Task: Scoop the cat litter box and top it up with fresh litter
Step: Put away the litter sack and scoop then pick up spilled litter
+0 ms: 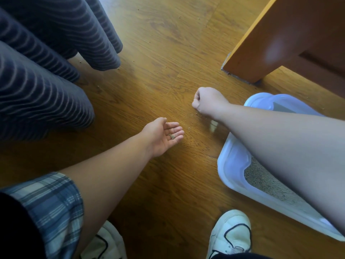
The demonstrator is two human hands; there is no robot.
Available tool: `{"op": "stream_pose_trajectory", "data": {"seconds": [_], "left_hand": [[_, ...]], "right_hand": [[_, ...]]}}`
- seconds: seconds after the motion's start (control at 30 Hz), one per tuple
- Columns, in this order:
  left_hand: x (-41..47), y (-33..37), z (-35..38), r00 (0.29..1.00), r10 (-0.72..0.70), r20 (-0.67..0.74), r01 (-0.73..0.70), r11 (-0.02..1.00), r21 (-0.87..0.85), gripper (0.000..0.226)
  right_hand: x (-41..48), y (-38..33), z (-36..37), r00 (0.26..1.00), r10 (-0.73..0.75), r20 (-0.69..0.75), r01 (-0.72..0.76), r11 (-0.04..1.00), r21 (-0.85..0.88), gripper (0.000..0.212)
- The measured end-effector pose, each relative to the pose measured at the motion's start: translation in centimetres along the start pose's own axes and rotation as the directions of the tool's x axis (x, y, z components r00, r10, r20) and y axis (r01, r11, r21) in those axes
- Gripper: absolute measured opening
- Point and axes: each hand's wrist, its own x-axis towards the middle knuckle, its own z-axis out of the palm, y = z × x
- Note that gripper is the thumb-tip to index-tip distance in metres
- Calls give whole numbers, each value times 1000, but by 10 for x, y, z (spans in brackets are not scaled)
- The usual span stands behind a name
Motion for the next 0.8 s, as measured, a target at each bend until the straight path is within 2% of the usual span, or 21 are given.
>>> {"op": "stream_pose_trajectory", "data": {"seconds": [0.1, 0.17, 0.27, 0.37, 0.43, 0.53, 0.6, 0.8], "left_hand": [[1, -1, 10, 1000, -1, 27, 2, 1000, -9, 48], [0, -2, 18, 998, 1, 67, 2, 999, -48, 48], [0, -3, 28, 994, 0, 107, 7, 998, -66, 47], [1, -7, 32, 996, -14, 93, 11, 999, 30, 49], [2, -10, 31, 998, -12, 55, 8, 998, 69, 49], [3, -12, 27, 1000, -11, 23, 9, 996, 85, 48], [3, -12, 22, 1000, -11, 12, 9, 995, 94, 47], [-1, -6, 10, 1000, 2, 0, -2, 996, 93, 46]], "right_hand": [[-25, -18, -6, 978, -166, 124, 138, 970, 202, 12], [-44, -25, -8, 939, -263, 222, 220, 954, 202, 10], [-56, -20, -11, 910, -290, 296, 251, 954, 165, 13], [-51, -7, -23, 964, -225, 143, 195, 960, 202, 19], [-42, 7, -29, 990, -125, 67, 116, 985, 126, 20], [-35, 23, -23, 997, 0, 76, 8, 994, -108, 16], [-33, 25, -12, 995, 30, 97, -7, 975, -223, 13], [-31, 21, 10, 994, 55, 90, -22, 942, -336, 8]]}}
